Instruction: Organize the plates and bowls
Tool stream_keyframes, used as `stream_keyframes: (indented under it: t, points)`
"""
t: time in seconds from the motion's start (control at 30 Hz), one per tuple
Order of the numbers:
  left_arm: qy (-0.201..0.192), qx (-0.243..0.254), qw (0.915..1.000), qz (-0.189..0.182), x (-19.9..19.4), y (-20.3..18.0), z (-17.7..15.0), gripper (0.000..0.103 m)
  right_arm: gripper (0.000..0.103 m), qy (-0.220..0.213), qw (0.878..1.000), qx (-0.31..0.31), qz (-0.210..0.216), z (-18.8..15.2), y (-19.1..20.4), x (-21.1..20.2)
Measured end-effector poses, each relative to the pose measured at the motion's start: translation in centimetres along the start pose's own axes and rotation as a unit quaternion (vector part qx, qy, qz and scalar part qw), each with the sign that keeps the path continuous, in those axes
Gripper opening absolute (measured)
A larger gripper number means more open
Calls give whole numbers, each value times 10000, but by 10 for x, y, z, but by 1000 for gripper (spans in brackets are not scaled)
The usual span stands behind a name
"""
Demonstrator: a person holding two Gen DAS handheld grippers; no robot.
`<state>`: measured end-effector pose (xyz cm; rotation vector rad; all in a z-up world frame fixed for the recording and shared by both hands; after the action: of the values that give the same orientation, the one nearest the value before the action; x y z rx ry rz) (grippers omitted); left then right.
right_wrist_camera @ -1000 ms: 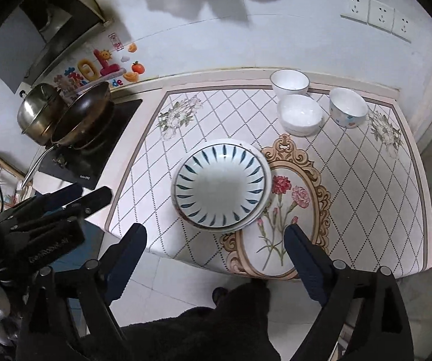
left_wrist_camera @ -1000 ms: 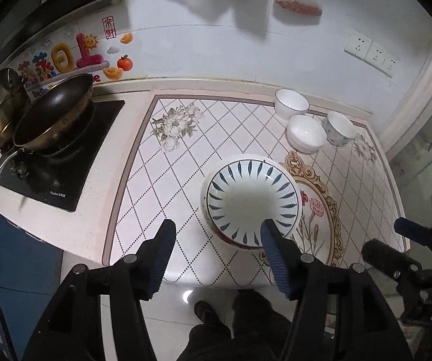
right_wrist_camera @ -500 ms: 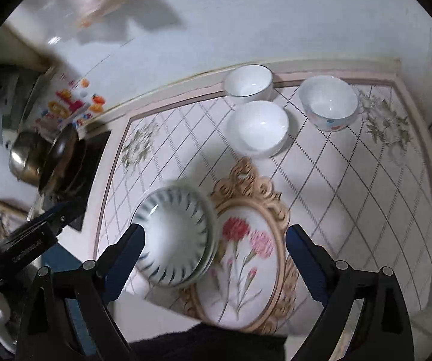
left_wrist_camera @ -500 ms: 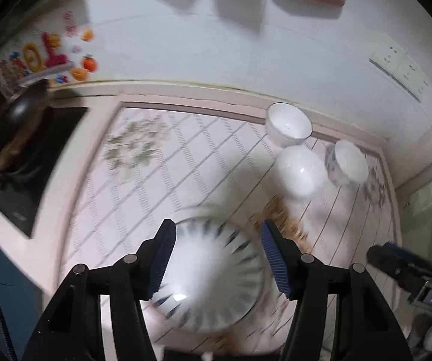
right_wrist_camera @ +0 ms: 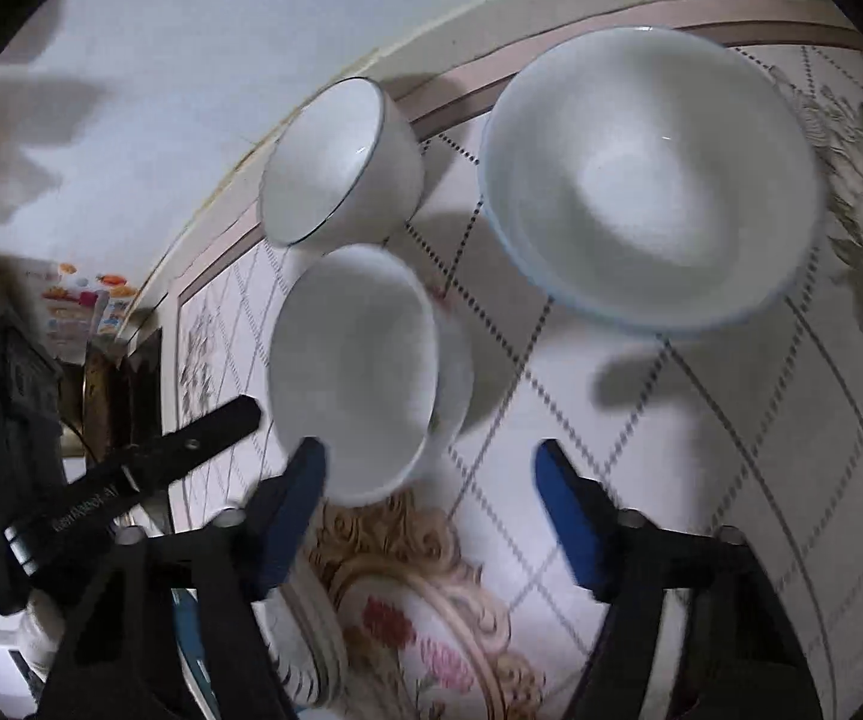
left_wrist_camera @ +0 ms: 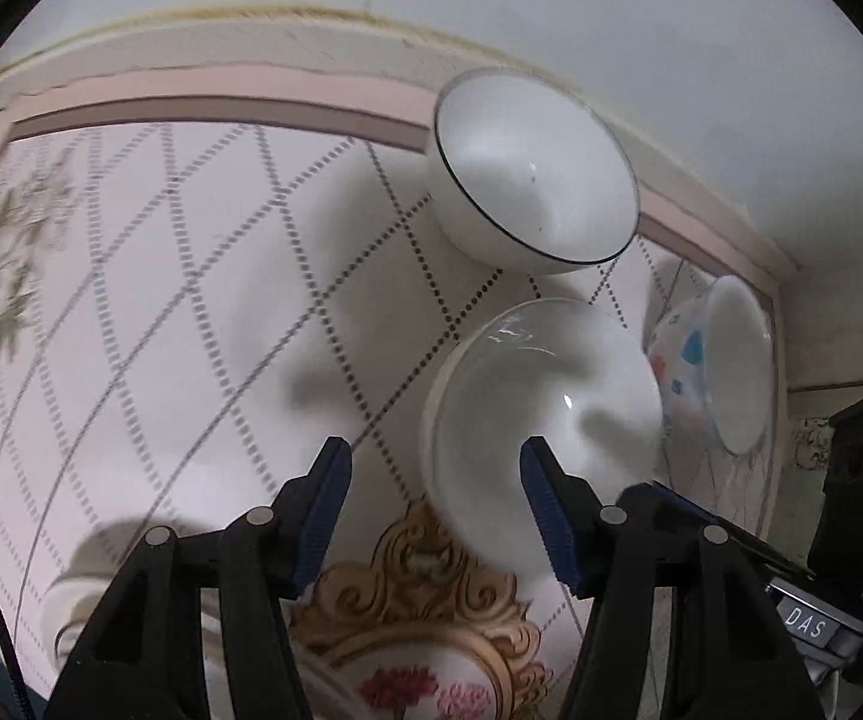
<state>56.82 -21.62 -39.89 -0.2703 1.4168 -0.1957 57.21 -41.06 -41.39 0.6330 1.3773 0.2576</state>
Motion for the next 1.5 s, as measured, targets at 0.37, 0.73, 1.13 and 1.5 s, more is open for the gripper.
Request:
stream_keyframes:
  t: [0.37,0.73,1.13,1.5]
  points:
    - [-153,389,9983,402,5,-10,-2,15,18,-209,9989,-238,-336,11,4,19]
    - [-386,667,9966,287,-36,-22,-42,15,18,-285,9980,-400,-387,-30,14,-13]
    - [-232,1128,9933,103,-42,-43,-136,15,18,-313,9966,-477,-602,-124,-5,-71]
    - [4,1421,9894,297,-13,-45,-171,15,18,-80,9974,-135,-704,-174,-44,-66]
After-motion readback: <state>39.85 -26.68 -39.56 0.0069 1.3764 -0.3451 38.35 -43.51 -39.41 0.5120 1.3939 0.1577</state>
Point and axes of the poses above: each gripper's, at about its wrist camera, not at the fingertips, and x roughly the way its jaws point, y to its left, z to its top, the point moved 5 cm from there along x, roughly the way its jaws point, and after that the axes turned 1 degree about -y, right-handed, at the moved point
